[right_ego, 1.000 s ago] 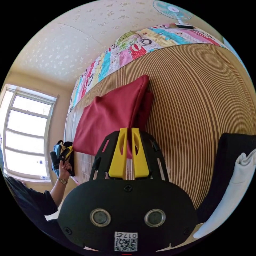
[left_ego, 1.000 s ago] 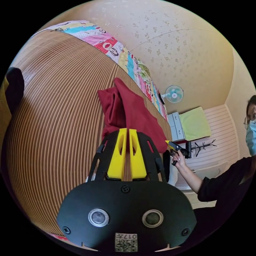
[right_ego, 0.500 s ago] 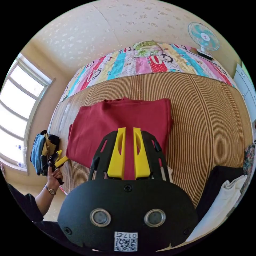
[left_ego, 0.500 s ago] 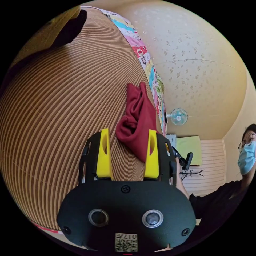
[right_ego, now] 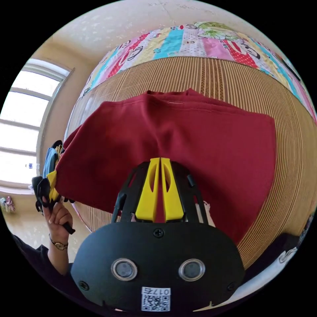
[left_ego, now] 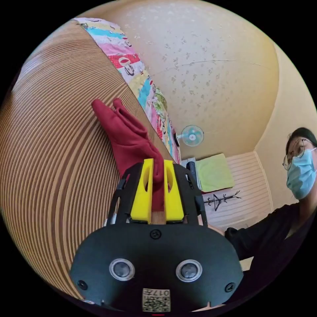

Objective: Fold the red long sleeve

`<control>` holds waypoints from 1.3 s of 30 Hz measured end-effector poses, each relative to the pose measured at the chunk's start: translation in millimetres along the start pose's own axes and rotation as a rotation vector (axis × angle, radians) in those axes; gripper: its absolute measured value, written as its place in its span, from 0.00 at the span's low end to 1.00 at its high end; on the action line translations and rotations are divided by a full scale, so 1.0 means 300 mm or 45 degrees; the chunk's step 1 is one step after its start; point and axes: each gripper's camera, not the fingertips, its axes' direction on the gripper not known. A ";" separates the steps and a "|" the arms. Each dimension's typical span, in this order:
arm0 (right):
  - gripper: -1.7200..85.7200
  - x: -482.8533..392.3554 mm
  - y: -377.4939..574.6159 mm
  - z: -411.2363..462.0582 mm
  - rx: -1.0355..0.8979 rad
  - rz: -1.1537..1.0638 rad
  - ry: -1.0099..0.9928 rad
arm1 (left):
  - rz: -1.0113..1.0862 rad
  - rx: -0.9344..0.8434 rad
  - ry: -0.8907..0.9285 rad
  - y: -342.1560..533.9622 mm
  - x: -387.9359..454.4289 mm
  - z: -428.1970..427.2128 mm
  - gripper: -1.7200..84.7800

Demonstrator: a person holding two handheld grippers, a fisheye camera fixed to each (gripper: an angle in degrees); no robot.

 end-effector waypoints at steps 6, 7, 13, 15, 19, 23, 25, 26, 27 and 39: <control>0.04 0.329 0.272 -0.363 0.279 0.319 -0.054 | 0.388 -0.319 0.064 0.060 0.368 0.430 0.08; 0.04 0.365 0.302 -0.393 0.302 0.350 -0.046 | 0.419 -0.384 0.081 0.110 0.410 0.523 0.08; 0.10 0.690 0.498 -0.574 0.439 0.498 -0.185 | 0.352 -0.561 0.215 0.332 0.458 0.785 0.08; 0.12 0.758 0.503 -0.586 0.449 0.483 -0.279 | 0.363 -0.500 0.236 0.345 0.477 0.738 0.10; 0.22 0.884 0.404 -0.520 0.329 0.410 -0.533 | 0.345 -0.273 -0.153 0.291 0.436 0.543 0.15; 0.29 0.937 0.257 -0.376 0.077 0.317 -0.686 | 0.115 -0.160 -0.397 0.194 0.244 0.438 0.21; 0.29 0.936 0.221 -0.327 0.009 0.282 -0.700 | -0.040 -0.260 -0.345 0.149 0.096 0.473 0.23; 0.28 0.936 0.209 -0.300 -0.025 0.270 -0.730 | -0.068 -0.290 -0.331 0.146 0.068 0.490 0.23; 0.28 0.935 0.208 -0.290 -0.032 0.268 -0.741 | -0.096 -0.357 -0.286 0.146 0.029 0.529 0.24; 0.18 0.654 0.402 -0.211 -0.183 0.177 -0.820 | -0.080 -0.484 -0.137 0.372 0.025 0.330 0.20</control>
